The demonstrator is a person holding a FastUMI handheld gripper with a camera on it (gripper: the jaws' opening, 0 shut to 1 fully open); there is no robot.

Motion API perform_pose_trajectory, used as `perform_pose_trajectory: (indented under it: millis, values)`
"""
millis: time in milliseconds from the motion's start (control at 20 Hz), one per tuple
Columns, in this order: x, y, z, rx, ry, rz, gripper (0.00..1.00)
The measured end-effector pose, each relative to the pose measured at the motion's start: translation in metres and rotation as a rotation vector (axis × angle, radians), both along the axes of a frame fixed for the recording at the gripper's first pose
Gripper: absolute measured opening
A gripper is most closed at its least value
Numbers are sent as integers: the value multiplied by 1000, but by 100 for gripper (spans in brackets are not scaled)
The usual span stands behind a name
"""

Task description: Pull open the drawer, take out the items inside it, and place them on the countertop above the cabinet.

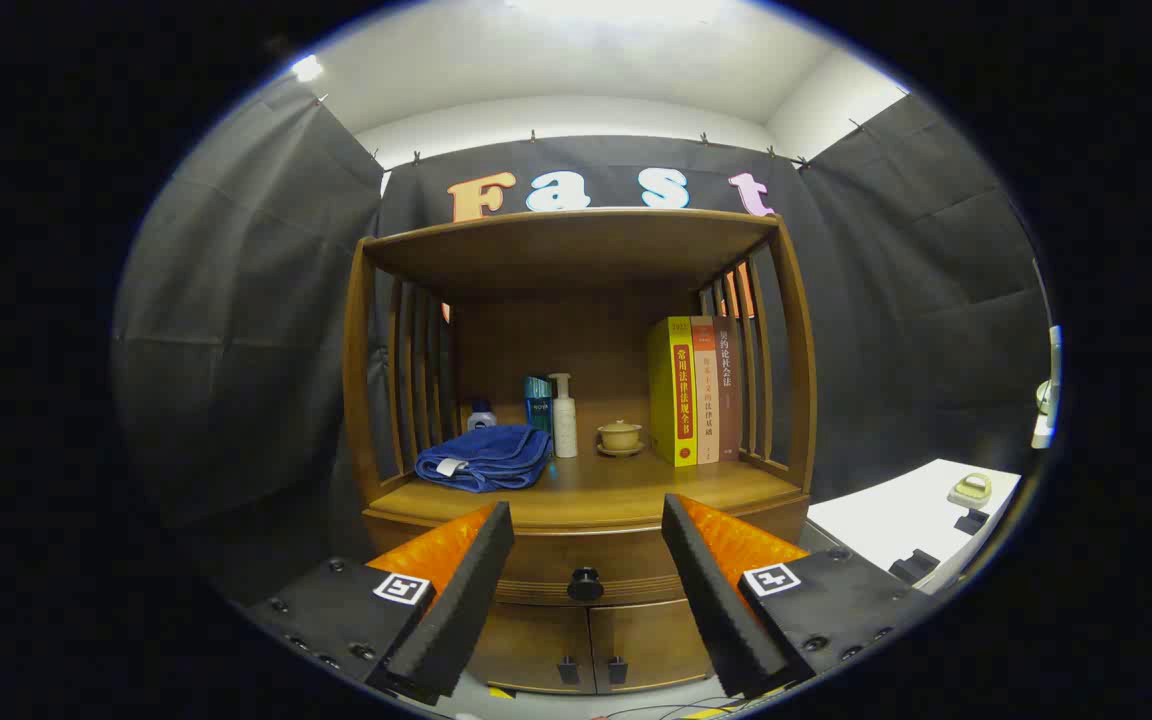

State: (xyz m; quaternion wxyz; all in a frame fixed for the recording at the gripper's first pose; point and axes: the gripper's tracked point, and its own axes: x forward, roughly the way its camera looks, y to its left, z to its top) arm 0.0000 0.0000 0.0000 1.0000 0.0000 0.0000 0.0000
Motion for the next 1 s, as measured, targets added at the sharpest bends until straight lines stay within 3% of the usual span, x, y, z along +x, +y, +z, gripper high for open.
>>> perform_pose_trajectory:
  millis: [1000]
  values:
    - [7, -9, -5, -5, 18, -4, 98]
